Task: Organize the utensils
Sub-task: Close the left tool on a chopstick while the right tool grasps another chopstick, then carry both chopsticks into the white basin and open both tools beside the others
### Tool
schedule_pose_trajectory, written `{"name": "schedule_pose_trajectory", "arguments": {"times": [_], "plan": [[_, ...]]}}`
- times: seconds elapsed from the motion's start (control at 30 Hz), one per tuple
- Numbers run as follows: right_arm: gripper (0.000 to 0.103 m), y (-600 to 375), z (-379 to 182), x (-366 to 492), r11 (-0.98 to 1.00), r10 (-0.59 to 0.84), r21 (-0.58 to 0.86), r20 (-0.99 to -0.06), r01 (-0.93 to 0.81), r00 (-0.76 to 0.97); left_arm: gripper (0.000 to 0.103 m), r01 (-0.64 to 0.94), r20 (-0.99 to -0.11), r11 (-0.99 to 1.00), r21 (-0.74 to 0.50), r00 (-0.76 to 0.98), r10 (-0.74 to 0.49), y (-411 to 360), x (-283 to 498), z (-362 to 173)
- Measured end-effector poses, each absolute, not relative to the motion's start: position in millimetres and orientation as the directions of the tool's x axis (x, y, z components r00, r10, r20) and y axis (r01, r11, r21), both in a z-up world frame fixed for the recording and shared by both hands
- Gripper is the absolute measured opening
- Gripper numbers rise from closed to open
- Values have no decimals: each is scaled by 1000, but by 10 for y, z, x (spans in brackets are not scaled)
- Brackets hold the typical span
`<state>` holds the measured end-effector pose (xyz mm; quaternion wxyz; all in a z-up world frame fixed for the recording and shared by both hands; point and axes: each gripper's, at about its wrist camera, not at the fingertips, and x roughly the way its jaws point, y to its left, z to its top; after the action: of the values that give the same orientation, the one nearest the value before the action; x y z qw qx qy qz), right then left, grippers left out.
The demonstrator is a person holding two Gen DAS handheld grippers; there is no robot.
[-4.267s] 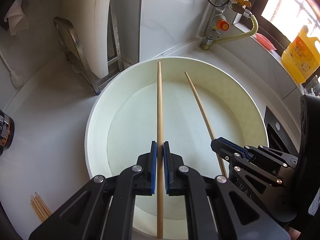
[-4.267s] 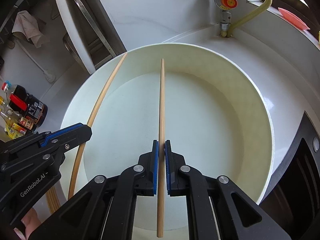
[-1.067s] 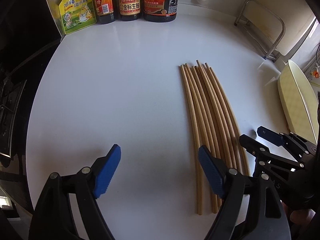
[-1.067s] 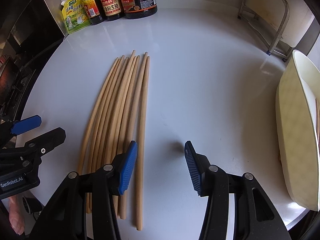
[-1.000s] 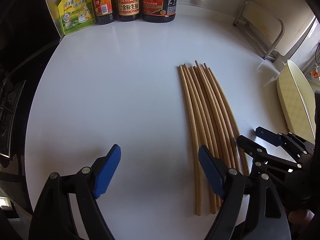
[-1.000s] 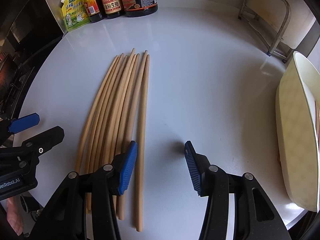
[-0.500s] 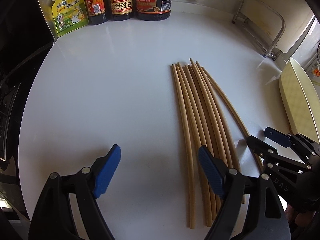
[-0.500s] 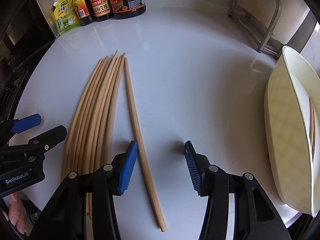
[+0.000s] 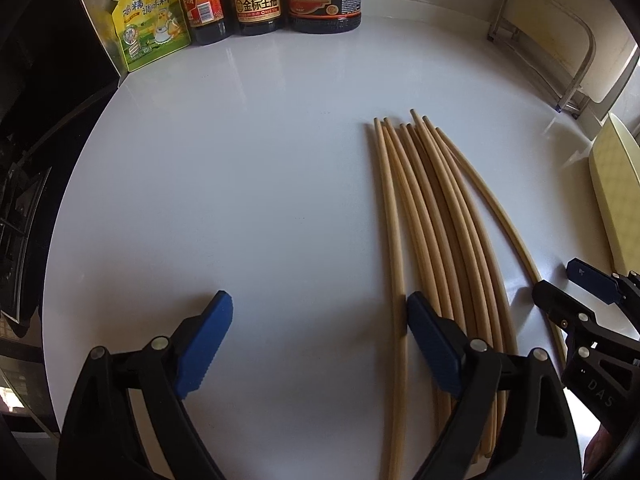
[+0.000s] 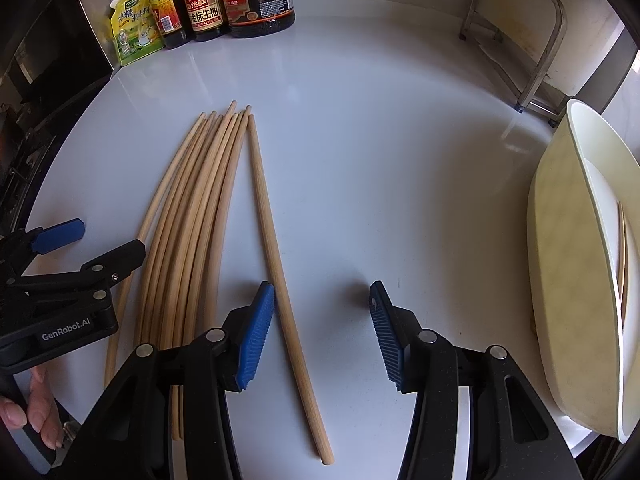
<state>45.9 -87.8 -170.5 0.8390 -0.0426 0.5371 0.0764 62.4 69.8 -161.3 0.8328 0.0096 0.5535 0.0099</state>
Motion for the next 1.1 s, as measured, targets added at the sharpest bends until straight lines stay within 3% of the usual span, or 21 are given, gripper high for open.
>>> {"name": "schedule_pose_trajectory", "arguments": {"times": [0.23, 0.4, 0.53, 0.6, 0.67, 0.73, 1.1], "plan": [[48, -822, -1722, 520, 980, 89, 4, -903, -200, 421, 90, -53, -922, 999, 10, 386, 30, 804, 683, -1616], [48, -768, -1726, 569, 974, 106, 7, -898, -228, 427, 77, -60, -916, 998, 6, 399, 29, 802, 696, -1584], [39, -723, -1716, 579, 968, 114, 4, -896, -250, 429, 58, -38, -914, 999, 5, 405, 20, 760, 704, -1556], [31, -689, -1709, 577, 965, 117, 0, -895, -264, 429, 45, -24, -914, 1000, 1, 405, 11, 730, 701, -1535], [19, -665, -1704, 578, 962, 120, -1, -895, -272, 430, 22, -7, -916, 1000, -7, 401, -3, 708, 703, -1519], [8, -651, -1702, 586, 962, 120, -3, -896, -275, 428, 9, 3, -919, 1000, -15, 393, -15, 697, 700, -1512], [6, -775, -1661, 532, 972, 191, 121, -905, -200, 381, 7, 10, -938, 998, -65, 341, -65, 794, 618, -1455]]}}
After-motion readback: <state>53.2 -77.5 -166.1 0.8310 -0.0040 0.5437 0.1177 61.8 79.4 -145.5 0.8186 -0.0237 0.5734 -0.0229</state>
